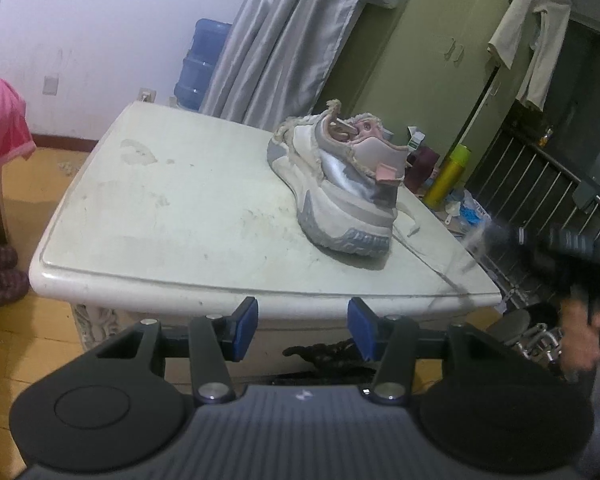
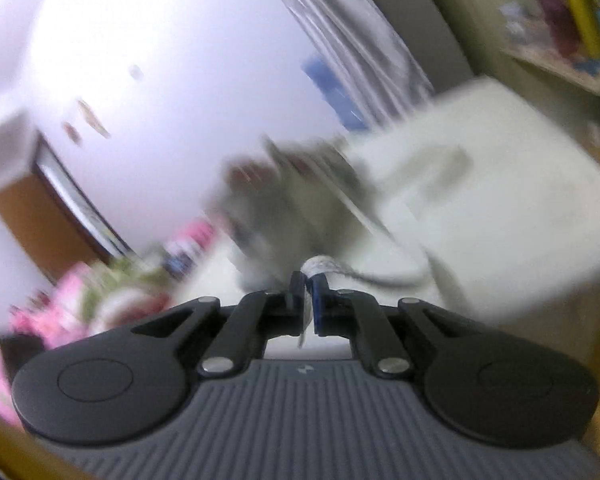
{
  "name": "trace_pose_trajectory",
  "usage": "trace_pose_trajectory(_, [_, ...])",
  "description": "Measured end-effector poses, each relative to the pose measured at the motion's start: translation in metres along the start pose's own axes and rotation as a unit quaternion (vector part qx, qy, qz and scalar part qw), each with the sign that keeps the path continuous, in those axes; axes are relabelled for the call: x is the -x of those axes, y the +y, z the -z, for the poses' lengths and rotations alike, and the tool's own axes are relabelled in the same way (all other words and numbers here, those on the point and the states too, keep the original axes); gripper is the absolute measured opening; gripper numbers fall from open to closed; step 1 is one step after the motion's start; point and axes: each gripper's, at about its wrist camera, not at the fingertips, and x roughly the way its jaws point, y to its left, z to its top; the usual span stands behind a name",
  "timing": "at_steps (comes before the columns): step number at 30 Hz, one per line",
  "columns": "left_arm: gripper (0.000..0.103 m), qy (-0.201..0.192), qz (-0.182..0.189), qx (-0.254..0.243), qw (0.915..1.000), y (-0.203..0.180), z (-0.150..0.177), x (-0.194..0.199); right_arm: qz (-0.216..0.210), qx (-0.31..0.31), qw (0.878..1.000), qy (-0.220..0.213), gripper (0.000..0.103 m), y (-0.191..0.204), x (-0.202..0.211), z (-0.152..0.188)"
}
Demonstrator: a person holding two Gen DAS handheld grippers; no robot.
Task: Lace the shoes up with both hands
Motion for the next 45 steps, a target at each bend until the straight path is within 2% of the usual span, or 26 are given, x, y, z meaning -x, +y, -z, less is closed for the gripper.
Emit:
trace_pose_trajectory(4, [0.051,-0.002,-0.002,-0.002,1.0,-0.001,0.003,0.003,0.013,0.008,0.999,-0.045,0.005,0.001,-0.012,-0.032])
trace_pose_trajectory(6, [0.052,-0.002,-0.003,0.001,1.0,0.0,0.004,0.004,0.041,-0.003,0.998,-0.036,0.005,-0.012,-0.025,-0.038])
trace_pose_trajectory(9, [0.053,0.001,-0.005,0.006,1.0,0.003,0.006,0.004,0.105,-0.031,0.994,0.006,0.006,-0.037,-0.044,-0.031])
trace_pose_trajectory(12, [0.053,0.006,-0.009,0.011,0.9999,0.005,0.005,0.002,0.115,-0.066,0.99,0.045,0.007,-0.056,-0.047,-0.013])
trace_pose_trajectory(15, [0.053,0.009,-0.007,0.012,0.9999,0.005,0.004,-0.001,0.118,-0.064,0.989,0.06,0.01,-0.059,-0.04,-0.001])
trace_pose_trajectory(17, [0.054,0.009,-0.005,0.011,0.9999,0.004,0.004,-0.002,0.119,-0.043,0.989,0.074,0.017,-0.052,-0.038,-0.002])
trace_pose_trajectory(19, [0.054,0.01,-0.002,0.013,0.9999,0.003,0.006,-0.004,0.127,-0.015,0.988,0.087,0.043,-0.043,-0.034,-0.004])
trace_pose_trajectory(20, [0.054,0.011,0.0,0.014,0.9998,0.003,0.007,-0.005,0.132,0.004,0.987,0.092,0.047,-0.038,-0.033,-0.007])
trace_pose_trajectory(25, [0.054,0.019,0.002,0.016,0.9997,0.003,0.011,-0.008,0.15,0.118,0.978,0.082,0.049,-0.008,-0.027,-0.02])
trace_pose_trajectory(27, [0.054,0.023,0.004,0.016,0.9996,0.004,0.013,-0.009,0.155,0.16,0.972,0.076,0.053,-0.002,-0.028,-0.028])
trace_pose_trajectory(32, [0.054,0.018,0.004,0.008,0.9998,0.004,0.009,-0.011,0.179,0.273,0.94,0.096,0.055,0.0,-0.053,-0.037])
trace_pose_trajectory(34, [0.054,0.018,0.005,0.011,0.9998,0.005,0.007,-0.013,0.167,0.306,0.931,0.109,0.055,-0.001,-0.06,-0.036])
trace_pose_trajectory(37, [0.054,0.022,0.006,0.021,0.9995,0.008,0.005,-0.02,0.137,0.331,0.923,0.139,0.055,-0.002,-0.071,-0.036])
trace_pose_trajectory(41, [0.054,0.032,0.013,0.037,0.9987,0.01,0.008,-0.028,0.142,0.353,0.909,0.169,0.055,-0.005,-0.087,-0.036])
trace_pose_trajectory(43, [0.054,0.039,0.013,0.04,0.9984,0.01,0.01,-0.032,0.134,0.35,0.908,0.189,0.054,-0.012,-0.096,-0.038])
trace_pose_trajectory(45, [0.054,0.046,0.01,0.038,0.9982,0.01,0.01,-0.035,0.114,0.333,0.911,0.214,0.053,-0.021,-0.104,-0.04])
